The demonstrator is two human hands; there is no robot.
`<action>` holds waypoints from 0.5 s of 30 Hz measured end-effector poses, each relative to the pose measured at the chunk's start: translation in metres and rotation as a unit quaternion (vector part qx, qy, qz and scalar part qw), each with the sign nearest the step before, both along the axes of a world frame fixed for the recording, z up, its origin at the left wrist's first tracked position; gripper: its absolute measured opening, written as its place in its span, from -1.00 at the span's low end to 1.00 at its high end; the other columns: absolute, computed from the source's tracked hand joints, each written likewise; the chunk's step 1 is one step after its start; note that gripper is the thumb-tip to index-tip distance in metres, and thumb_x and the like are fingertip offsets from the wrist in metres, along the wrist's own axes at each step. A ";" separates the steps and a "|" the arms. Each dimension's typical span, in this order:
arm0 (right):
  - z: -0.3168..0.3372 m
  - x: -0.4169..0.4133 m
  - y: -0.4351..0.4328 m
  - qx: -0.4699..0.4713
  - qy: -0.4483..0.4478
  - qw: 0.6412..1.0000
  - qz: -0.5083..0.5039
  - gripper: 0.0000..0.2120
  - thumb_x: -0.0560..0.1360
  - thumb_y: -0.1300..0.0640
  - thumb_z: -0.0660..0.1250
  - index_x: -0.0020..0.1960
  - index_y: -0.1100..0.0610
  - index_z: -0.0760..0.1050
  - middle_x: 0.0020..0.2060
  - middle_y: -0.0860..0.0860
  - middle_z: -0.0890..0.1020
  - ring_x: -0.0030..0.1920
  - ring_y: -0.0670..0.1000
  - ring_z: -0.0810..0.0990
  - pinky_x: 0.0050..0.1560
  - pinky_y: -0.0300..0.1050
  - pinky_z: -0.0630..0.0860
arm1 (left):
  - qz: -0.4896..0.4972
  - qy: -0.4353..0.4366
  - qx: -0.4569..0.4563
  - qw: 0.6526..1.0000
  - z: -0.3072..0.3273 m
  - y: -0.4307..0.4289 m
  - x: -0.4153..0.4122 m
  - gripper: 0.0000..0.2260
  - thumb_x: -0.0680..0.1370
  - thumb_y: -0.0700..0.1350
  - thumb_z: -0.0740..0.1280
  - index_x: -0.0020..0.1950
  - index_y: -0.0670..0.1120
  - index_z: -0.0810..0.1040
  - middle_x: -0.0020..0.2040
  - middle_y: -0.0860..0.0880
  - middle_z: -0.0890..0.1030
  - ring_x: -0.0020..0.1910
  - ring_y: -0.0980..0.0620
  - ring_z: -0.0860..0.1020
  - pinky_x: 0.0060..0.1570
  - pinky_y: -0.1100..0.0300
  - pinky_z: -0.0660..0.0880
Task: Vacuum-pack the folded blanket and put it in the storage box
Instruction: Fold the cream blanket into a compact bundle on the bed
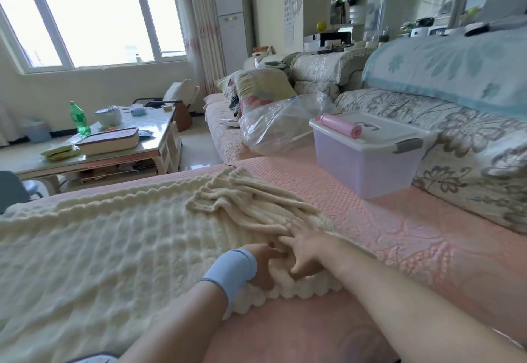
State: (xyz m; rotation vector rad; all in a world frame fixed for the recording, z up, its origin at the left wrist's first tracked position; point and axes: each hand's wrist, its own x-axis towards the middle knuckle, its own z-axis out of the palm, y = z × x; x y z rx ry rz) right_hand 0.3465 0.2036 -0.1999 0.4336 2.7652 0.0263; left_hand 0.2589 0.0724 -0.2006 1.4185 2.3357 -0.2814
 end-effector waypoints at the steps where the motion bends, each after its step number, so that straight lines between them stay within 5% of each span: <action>1: 0.003 0.002 0.000 -0.001 -0.003 1.000 -0.023 -0.10 0.42 -0.17 0.40 0.62 -0.08 0.03 0.62 0.07 -0.05 0.58 0.15 0.06 0.52 0.09 0.18 | 0.010 -0.002 0.026 1.000 0.002 -0.001 0.002 -0.43 0.49 -0.03 0.36 0.48 0.18 0.31 0.49 0.05 0.33 0.42 -0.02 0.37 0.37 0.09 0.34; 3: 0.014 0.007 0.007 -0.016 0.007 0.998 -0.056 -0.29 0.44 -0.03 0.41 0.54 -0.03 0.27 0.48 0.11 0.34 0.38 0.12 0.43 0.33 -0.05 0.43 | 0.024 -0.015 0.082 0.996 0.012 -0.002 0.006 -0.66 0.54 -0.10 0.30 0.31 0.02 0.55 0.29 0.00 0.55 0.25 -0.02 0.52 0.19 0.20 0.43; 5: 0.027 0.011 0.016 -0.043 -0.007 0.996 -0.079 -0.52 0.42 0.10 0.41 0.34 0.02 0.52 0.20 0.08 0.60 0.07 0.06 0.58 0.13 -0.10 0.54 | 0.014 -0.044 0.107 0.993 0.024 -0.004 0.008 -0.74 0.54 -0.15 0.28 0.19 -0.06 0.64 0.15 -0.01 0.63 0.13 -0.03 0.58 0.05 0.21 0.46; 9: 0.036 0.002 0.024 -0.059 -0.024 0.989 -0.133 -0.68 0.35 0.04 0.30 0.06 0.07 0.63 -0.02 0.02 0.66 -0.03 0.05 0.62 0.08 -0.06 0.58 | 0.015 -0.171 0.006 0.985 0.033 -0.005 0.002 -0.63 0.49 -0.12 0.40 0.29 0.09 0.57 0.24 0.09 0.60 0.19 0.03 0.56 0.11 0.15 0.52; 12: 0.041 -0.021 0.026 0.005 0.079 0.987 -0.141 -0.73 0.37 0.05 0.21 -0.02 0.05 0.59 -0.02 0.01 0.64 -0.04 0.07 0.61 -0.06 -0.10 0.46 | 0.116 -0.318 0.015 0.941 0.036 0.007 -0.013 -0.65 0.54 -0.14 0.35 0.33 0.06 0.53 0.28 -0.01 0.58 0.26 -0.02 0.54 0.13 0.07 0.51; 13: 0.041 -0.031 0.029 0.015 0.132 0.982 -0.134 -0.72 0.41 0.08 0.19 0.03 0.03 0.60 0.04 0.03 0.64 0.02 0.09 0.61 -0.04 -0.08 0.45 | 0.147 -0.323 0.064 0.933 0.037 0.012 -0.021 -0.70 0.58 -0.15 0.28 0.30 0.00 0.55 0.26 -0.07 0.59 0.25 -0.07 0.55 0.10 0.10 0.49; 15: 0.037 -0.053 0.037 -0.034 0.228 0.966 -0.116 -0.74 0.45 0.14 0.20 0.03 0.00 0.61 0.09 0.07 0.63 0.05 0.12 0.62 0.00 -0.10 0.49 | 0.122 -0.163 0.155 0.967 0.036 0.021 -0.042 -0.74 0.60 -0.12 0.22 0.24 -0.01 0.59 0.20 -0.07 0.61 0.18 -0.09 0.57 0.01 0.17 0.45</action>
